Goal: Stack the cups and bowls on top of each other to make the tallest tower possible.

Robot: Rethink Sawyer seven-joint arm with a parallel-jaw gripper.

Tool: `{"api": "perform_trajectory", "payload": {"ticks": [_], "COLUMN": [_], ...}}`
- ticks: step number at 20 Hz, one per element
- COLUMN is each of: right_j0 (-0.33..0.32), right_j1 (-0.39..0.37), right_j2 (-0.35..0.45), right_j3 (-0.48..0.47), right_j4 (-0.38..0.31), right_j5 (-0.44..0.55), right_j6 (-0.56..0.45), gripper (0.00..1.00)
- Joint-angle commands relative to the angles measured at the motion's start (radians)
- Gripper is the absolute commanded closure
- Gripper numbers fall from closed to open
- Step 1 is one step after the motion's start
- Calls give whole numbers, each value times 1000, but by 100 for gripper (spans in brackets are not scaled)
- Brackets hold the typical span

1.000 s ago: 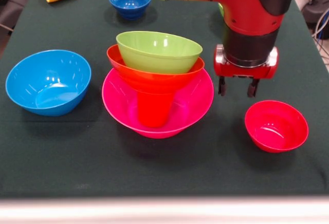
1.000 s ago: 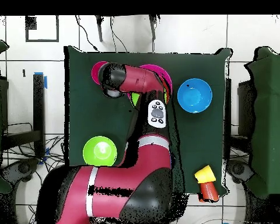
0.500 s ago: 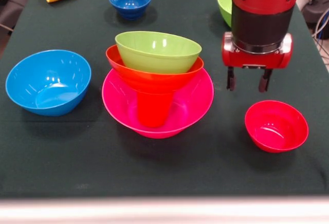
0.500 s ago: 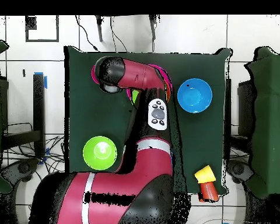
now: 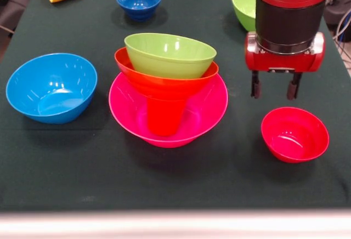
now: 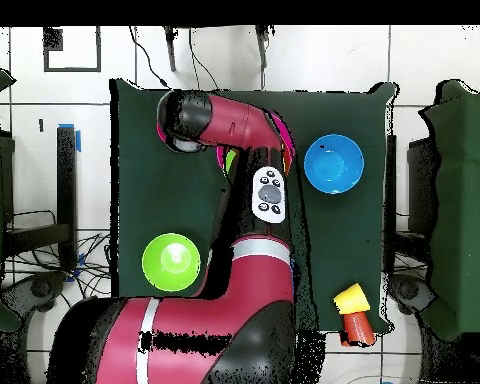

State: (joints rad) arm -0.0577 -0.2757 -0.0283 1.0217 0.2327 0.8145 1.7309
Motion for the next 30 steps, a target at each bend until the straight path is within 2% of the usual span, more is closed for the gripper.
{"api": "perform_trajectory", "payload": {"ticks": [1,9,15,20,30], "right_j0": [22,29,44,46,55], "right_j1": [82,118,155,155,218], "right_j2": [92,81,38,27,-5], "right_j3": [-50,-70,-109,-74,-155], "right_j4": [14,14,-25,-40,-51], "right_j5": [41,0,-7,-51,-45], "right_j6": [138,140,122,104,106], "gripper": [0,0,0,0,0]}}
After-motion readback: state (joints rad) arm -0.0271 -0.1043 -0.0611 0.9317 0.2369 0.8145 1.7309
